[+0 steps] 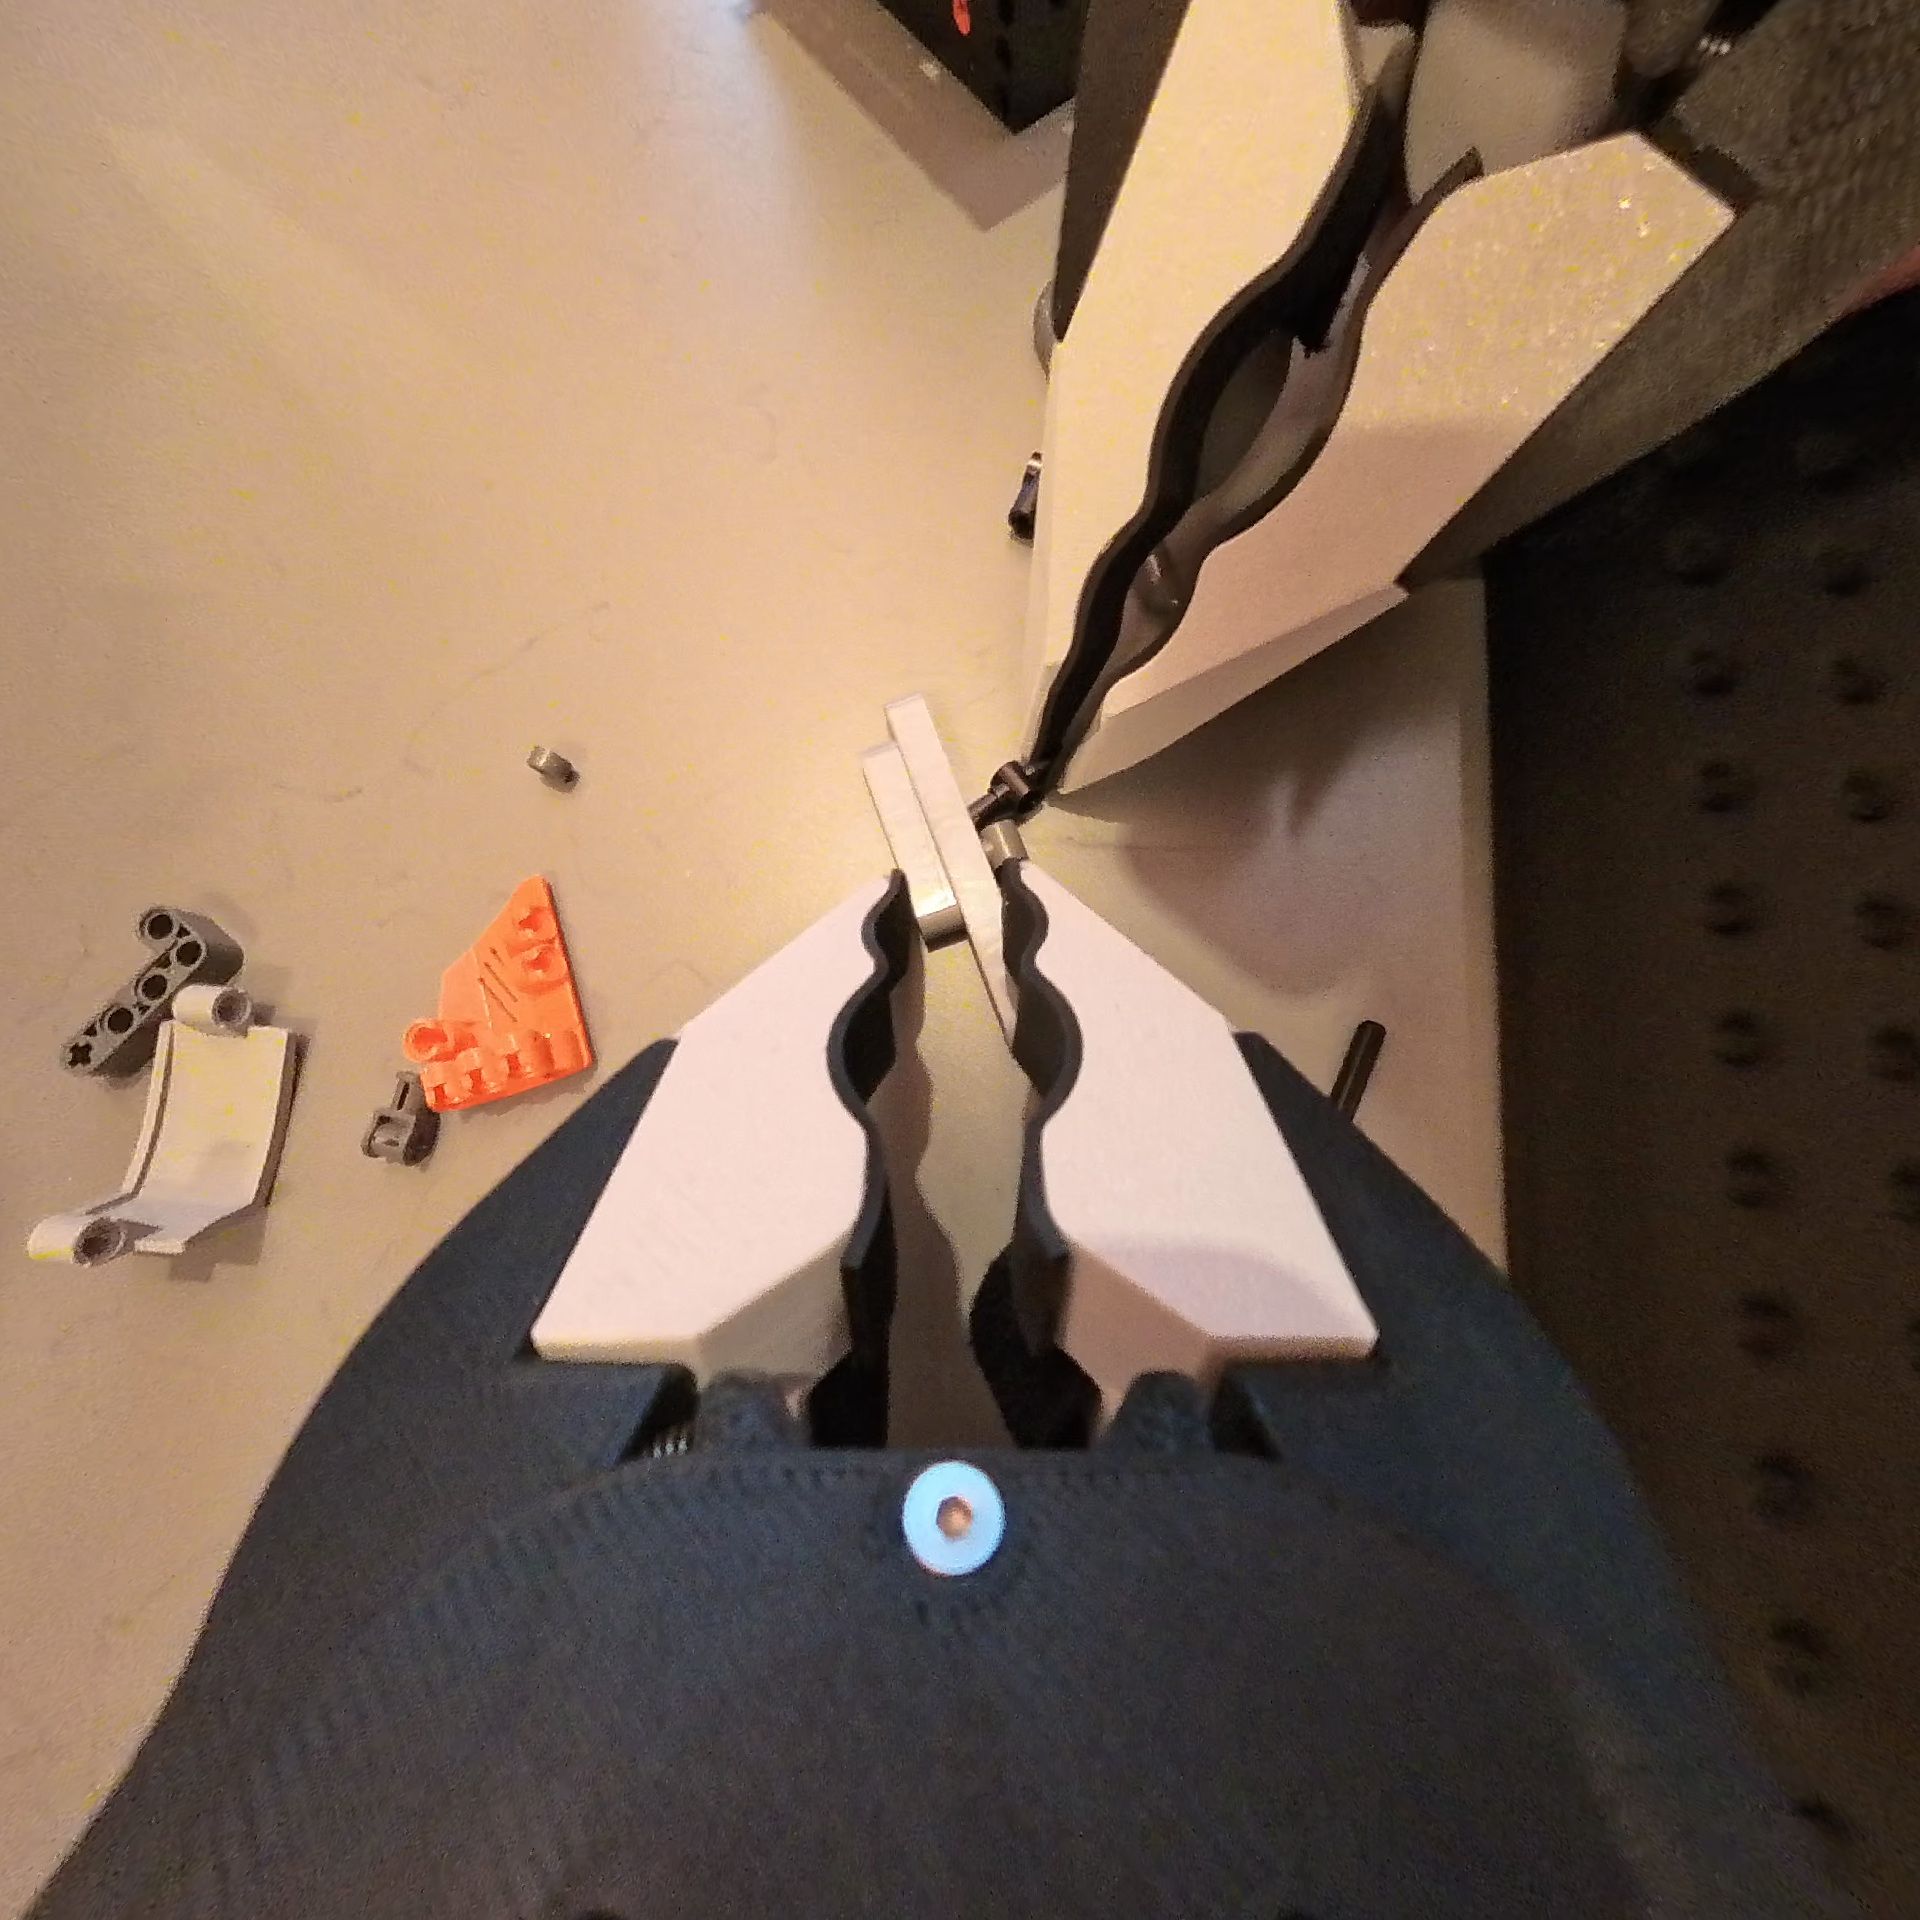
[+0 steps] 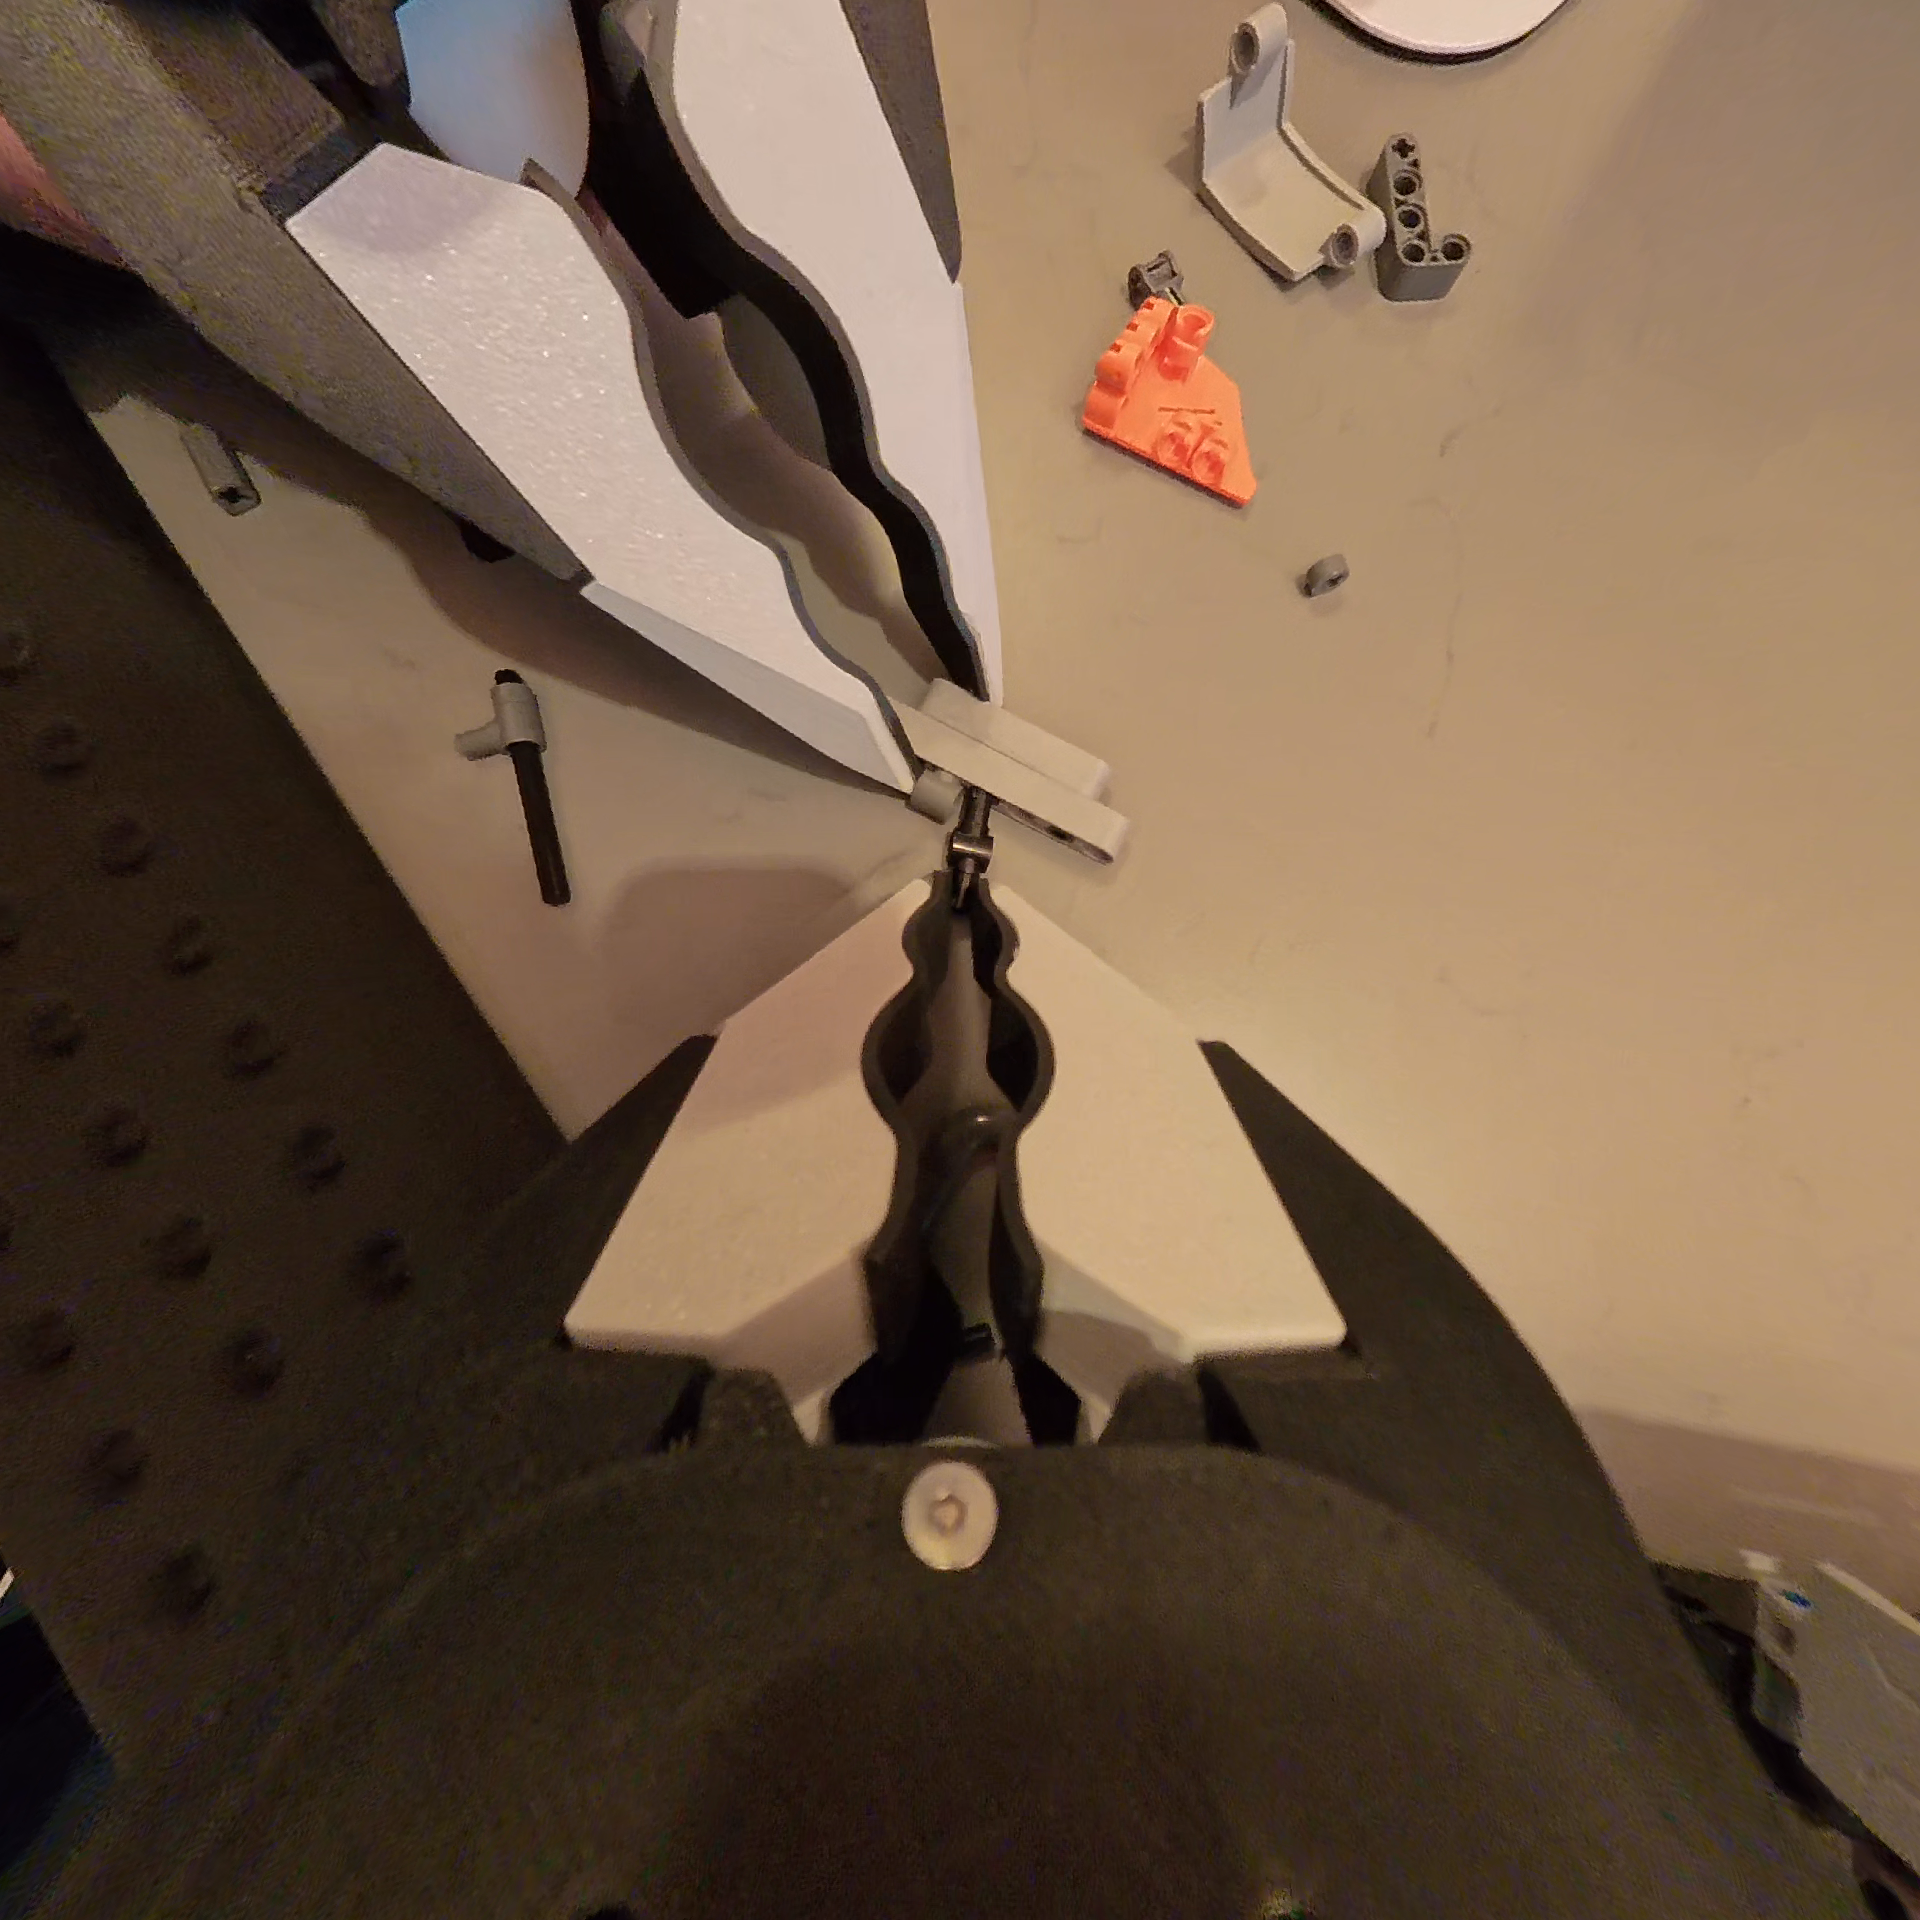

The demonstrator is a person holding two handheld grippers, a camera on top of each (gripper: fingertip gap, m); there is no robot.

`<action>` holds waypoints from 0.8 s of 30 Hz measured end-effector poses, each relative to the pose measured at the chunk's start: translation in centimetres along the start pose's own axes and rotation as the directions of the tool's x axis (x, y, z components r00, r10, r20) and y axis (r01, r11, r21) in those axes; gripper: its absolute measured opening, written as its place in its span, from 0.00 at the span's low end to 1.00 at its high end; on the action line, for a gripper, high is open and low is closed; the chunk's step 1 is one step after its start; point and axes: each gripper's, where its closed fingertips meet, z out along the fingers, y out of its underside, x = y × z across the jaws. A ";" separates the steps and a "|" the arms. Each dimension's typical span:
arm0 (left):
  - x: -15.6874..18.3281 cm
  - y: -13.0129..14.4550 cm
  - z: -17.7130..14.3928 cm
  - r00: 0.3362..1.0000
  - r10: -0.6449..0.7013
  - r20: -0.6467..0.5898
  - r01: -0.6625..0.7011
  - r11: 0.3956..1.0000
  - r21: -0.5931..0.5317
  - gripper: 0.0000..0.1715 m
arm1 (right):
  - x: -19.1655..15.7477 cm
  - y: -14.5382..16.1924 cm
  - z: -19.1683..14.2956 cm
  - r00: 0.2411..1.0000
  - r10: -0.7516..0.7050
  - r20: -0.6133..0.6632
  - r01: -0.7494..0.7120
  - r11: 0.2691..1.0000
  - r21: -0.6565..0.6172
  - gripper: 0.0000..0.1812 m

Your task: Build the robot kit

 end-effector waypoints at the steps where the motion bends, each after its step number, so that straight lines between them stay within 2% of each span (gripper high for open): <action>1: 0.0 0.0 0.0 1.000 -0.003 0.002 0.003 1.000 -0.001 0.09 | 0.1 0.0 0.0 1.000 0.005 -0.004 -0.005 1.000 0.000 0.00; 15: -1.0 0.0 0.0 0.989 -0.026 0.147 0.036 0.997 -0.065 0.09 | 0.8 -0.6 0.5 0.994 0.034 -0.105 -0.036 0.999 -0.019 0.00; 20: -1.2 0.1 0.0 0.984 -0.035 0.177 0.049 0.996 -0.077 0.09 | 0.8 -0.8 0.7 0.993 0.045 -0.113 -0.047 0.999 -0.017 0.00; 24: -1.1 0.2 0.0 0.987 -0.033 0.160 0.044 0.997 -0.069 0.09 | 0.8 -0.9 0.7 0.996 0.056 -0.065 -0.056 0.998 -0.003 0.00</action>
